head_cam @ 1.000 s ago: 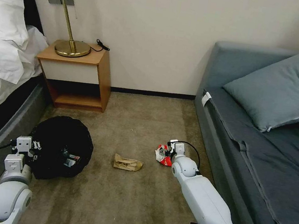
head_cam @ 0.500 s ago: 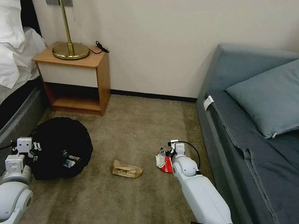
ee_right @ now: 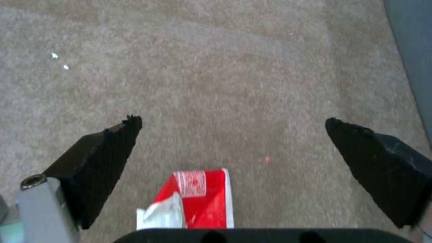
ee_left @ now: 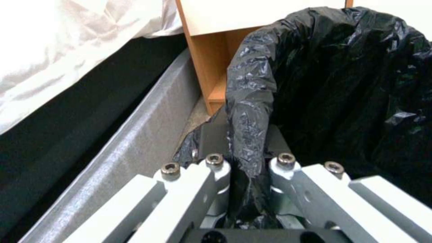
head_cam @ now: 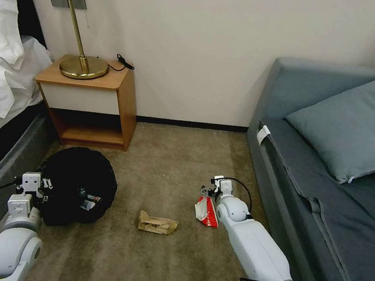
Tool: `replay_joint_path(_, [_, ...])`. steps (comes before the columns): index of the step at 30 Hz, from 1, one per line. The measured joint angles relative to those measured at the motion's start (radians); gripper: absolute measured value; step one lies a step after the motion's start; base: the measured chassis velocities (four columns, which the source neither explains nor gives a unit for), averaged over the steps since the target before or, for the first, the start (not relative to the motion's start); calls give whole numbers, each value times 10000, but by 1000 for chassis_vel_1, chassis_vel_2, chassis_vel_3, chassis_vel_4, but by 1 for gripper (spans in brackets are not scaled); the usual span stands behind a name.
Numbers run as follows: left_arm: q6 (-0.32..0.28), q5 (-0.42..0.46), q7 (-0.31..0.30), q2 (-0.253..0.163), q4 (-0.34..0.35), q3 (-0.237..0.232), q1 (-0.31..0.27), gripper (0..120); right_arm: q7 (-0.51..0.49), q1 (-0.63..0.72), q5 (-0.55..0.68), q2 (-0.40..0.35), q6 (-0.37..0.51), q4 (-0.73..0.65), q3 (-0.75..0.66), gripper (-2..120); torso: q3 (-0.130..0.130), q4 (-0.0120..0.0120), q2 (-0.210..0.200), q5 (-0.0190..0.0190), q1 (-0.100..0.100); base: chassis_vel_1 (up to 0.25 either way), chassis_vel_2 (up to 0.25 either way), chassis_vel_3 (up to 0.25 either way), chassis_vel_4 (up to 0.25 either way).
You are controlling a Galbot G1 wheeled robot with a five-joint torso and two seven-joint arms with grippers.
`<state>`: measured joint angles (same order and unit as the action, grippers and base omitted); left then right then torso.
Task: Pick up the trash bin, then pick up the garbage on the floor and place it into the trash bin.
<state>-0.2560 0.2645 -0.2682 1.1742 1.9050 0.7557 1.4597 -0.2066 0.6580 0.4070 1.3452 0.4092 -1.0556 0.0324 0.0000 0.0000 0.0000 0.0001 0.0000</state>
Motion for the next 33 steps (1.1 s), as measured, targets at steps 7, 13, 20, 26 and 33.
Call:
replay_joint_path(7, [20, -1, 19, -1, 13, 25, 54, 4, 64, 41, -79, 41, 0, -1, 19, 100, 0, 0, 0, -1, 0, -65, 61, 64, -65])
replay_joint_path(13, [46, 0, 30, 0, 27, 30, 87, 4, 160, 79, -140, 1, 2, -28, 76, 100, 0, -1, 0, -2, 0, -77, 56, 65, -79])
replay_joint_path(20, [61, 0, 32, 9, 81, 86, 156, 4, 545, -69, -231, -141, 4, -189, 528, 100, 0, -1, 0, -1, 0, -82, 73, 74, -78])
replay_joint_path(26, [61, -2, 28, 23, 140, 137, 199, 4, 1020, -283, -197, -248, 104, -501, 975, 100, 1, 0, 0, -1, 0, -29, 42, 32, -27])
replay_joint_path(33, [61, -116, 19, 183, 198, 185, 279, 4, 1704, -651, 72, -512, 516, -1157, 1862, 100, 1, 1, 0, -1, 0, 0, 0, 0, 0])
